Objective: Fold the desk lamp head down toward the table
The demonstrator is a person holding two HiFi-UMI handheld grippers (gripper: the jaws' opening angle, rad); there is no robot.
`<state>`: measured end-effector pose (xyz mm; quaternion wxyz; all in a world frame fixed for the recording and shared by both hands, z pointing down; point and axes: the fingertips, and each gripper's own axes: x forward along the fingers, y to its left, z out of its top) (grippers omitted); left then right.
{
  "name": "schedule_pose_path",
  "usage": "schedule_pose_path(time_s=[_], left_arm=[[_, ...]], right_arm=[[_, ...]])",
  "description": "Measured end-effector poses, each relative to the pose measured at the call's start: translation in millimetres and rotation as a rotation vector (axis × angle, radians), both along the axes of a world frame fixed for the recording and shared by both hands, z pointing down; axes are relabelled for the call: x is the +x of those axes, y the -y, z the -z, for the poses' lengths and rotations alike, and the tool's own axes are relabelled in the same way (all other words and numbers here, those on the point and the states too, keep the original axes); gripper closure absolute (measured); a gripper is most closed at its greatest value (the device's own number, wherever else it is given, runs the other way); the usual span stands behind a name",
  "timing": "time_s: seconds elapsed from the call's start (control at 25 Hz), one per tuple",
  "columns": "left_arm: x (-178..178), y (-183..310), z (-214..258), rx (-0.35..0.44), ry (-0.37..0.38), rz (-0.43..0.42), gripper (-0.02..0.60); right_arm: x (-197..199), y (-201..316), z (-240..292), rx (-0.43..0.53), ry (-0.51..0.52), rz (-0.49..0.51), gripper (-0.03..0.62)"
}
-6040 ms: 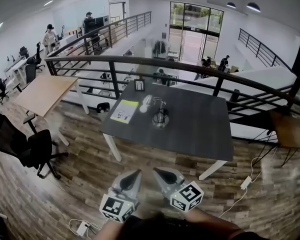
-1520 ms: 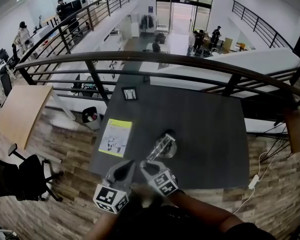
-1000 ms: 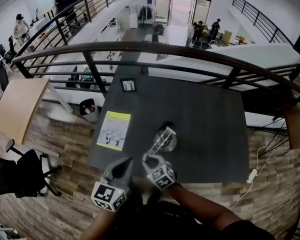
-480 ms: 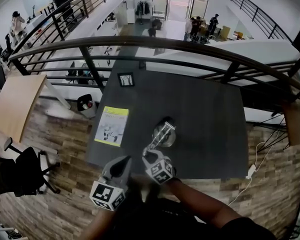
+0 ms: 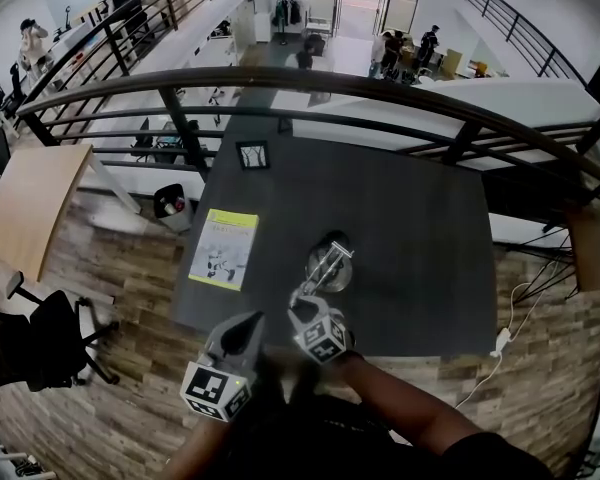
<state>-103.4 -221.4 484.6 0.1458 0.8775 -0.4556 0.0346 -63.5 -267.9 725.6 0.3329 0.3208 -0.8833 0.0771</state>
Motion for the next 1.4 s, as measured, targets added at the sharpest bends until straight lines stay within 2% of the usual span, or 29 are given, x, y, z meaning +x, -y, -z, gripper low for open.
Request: schedule_pose_path(time_s=[0.8,0.92,1.12,1.2,1.4], left_arm=[[-1,-2,-3,0.001,-0.015,-0.007,0.58],[5,-2,2,0.01,-0.018,-0.016,0.58],[17,-1,13,0.044,-0.019,-0.047,0.58],[22,3,21,0.065,-0.02,-0.058,0.58],[33,2,44,0.118,-0.031,-0.079,0.58]], right_arm=[[7,-5,4,0.014,0.001,0.01,0.499],[7,-8,23,0.041,0.03,0.011,0.503],[14,-8,68,0.088,0.122,-0.012,0.569],[13,-9,95,0.103,0.188,0.018,0.589],[14,-29,181,0.176,0.324,0.09,0.591]])
